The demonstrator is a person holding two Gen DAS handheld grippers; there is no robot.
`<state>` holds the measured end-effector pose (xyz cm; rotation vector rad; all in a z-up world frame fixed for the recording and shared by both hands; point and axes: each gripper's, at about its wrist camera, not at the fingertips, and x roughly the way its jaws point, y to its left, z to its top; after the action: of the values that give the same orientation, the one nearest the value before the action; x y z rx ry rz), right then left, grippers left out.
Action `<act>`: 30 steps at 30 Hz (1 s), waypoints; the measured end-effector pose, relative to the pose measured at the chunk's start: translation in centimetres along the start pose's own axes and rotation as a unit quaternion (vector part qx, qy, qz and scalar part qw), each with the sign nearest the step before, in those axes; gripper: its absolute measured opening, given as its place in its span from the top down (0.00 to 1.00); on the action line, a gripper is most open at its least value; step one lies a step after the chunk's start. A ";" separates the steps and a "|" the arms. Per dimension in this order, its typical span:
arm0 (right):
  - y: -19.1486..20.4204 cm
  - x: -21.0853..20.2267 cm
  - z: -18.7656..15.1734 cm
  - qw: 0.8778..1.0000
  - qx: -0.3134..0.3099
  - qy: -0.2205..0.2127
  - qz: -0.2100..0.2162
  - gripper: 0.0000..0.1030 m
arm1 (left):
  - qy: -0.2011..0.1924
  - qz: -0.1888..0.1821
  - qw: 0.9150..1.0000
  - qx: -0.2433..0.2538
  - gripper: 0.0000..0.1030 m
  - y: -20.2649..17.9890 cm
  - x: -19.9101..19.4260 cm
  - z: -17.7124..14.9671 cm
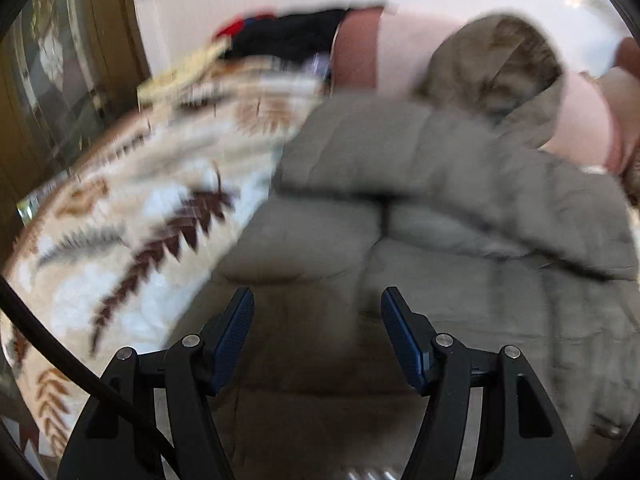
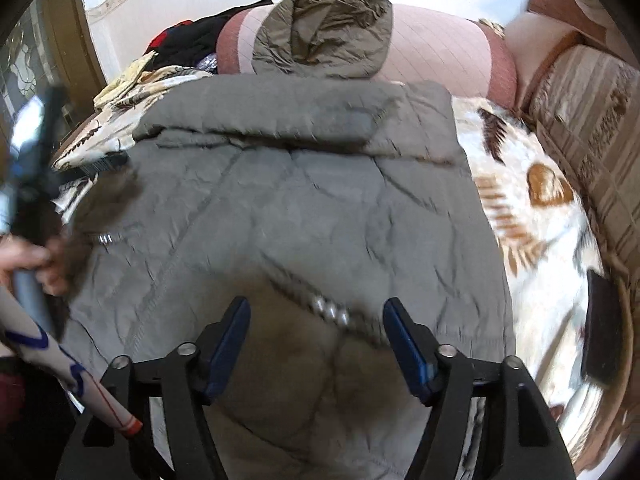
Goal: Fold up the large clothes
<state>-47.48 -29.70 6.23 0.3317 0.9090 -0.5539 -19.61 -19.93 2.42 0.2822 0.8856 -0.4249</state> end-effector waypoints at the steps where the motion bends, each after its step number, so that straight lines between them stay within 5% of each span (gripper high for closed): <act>1: 0.1 0.0 1.2 1.000 0.002 0.003 0.007 0.32 | 0.027 -0.010 1.000 -0.001 0.37 0.1 1.4 0.2; 7: -0.1 -1.1 10.4 0.999 0.033 -0.017 0.022 0.32 | -0.012 0.003 0.999 0.036 0.35 -1.1 1.4 0.9; 12: -1.3 -2.0 19.4 0.997 0.066 -0.047 0.013 0.32 | -0.074 -0.067 0.994 0.036 0.35 -1.8 -0.8 2.1; 15: -2.7 -2.0 25.1 0.994 0.087 -0.063 -0.001 0.32 | -0.105 -0.075 0.989 0.073 0.31 -3.4 -1.5 2.3; 21: -6.3 -0.2 34.2 0.984 0.151 -0.089 -0.015 0.32 | -0.051 -0.069 0.993 0.084 0.31 -4.6 1.6 2.9; 30: -9.4 6.9 42.9 0.977 0.182 -0.108 -0.034 0.32 | -0.053 -0.073 0.991 0.100 0.31 -5.4 1.8 2.6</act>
<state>-21.74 -60.69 25.09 0.5603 0.6080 -0.8064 -19.37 -26.15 2.24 0.3764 0.7633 -0.6596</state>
